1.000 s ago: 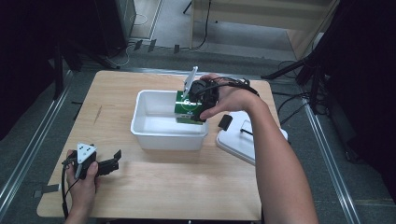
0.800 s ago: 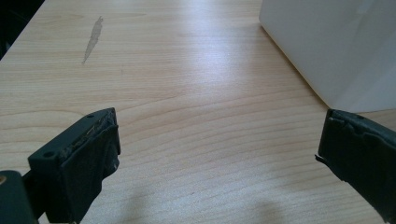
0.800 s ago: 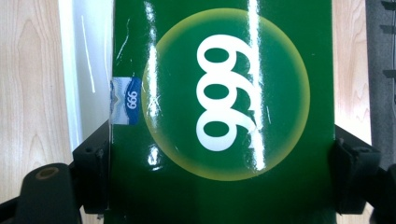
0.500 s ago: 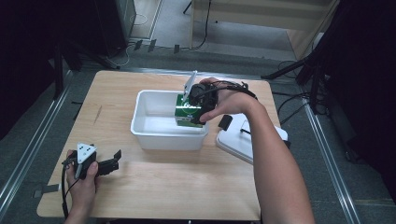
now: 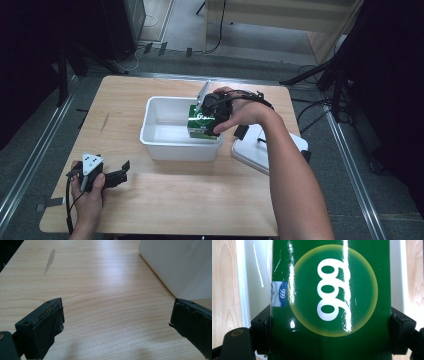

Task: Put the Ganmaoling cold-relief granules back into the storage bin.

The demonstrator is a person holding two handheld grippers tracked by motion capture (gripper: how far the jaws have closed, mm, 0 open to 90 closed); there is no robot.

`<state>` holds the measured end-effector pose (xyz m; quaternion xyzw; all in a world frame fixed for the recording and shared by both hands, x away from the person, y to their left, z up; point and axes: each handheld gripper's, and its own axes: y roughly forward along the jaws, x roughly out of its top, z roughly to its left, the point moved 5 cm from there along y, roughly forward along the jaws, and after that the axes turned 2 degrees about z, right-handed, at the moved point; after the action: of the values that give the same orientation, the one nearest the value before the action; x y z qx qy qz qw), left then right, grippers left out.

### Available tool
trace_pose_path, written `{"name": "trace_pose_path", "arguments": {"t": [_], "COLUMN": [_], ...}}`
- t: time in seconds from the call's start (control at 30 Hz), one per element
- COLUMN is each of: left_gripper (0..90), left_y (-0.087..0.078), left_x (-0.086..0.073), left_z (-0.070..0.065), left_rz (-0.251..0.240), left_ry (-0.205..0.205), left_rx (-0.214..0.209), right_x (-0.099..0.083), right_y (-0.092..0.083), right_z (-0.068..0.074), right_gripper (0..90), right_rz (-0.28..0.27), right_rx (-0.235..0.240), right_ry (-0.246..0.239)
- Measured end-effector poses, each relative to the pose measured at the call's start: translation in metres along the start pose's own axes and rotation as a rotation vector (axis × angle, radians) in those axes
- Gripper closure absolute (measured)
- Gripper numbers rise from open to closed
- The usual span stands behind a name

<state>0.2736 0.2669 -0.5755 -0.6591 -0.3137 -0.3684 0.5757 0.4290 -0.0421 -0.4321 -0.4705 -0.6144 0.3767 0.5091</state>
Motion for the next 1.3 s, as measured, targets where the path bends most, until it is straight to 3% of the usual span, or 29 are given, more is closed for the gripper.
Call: {"name": "trace_pose_path", "arguments": {"t": [0.47,1.3], "left_gripper": [0.0,0.0], "left_y": [0.000,0.000], "left_x": [0.000,0.000], "left_z": [0.000,0.000], "left_rz": [0.003,0.003], "left_ry": [-0.005,-0.007], "left_rx": [-0.002,0.000], "right_x": [-0.004,-0.002], "right_y": [0.022,0.055], "right_z": [0.001,0.002], "right_gripper": [16.3,16.0], "right_rz": [0.017,0.120], "right_rx": [0.031,0.076], "right_ry": [0.005,0.025]}}
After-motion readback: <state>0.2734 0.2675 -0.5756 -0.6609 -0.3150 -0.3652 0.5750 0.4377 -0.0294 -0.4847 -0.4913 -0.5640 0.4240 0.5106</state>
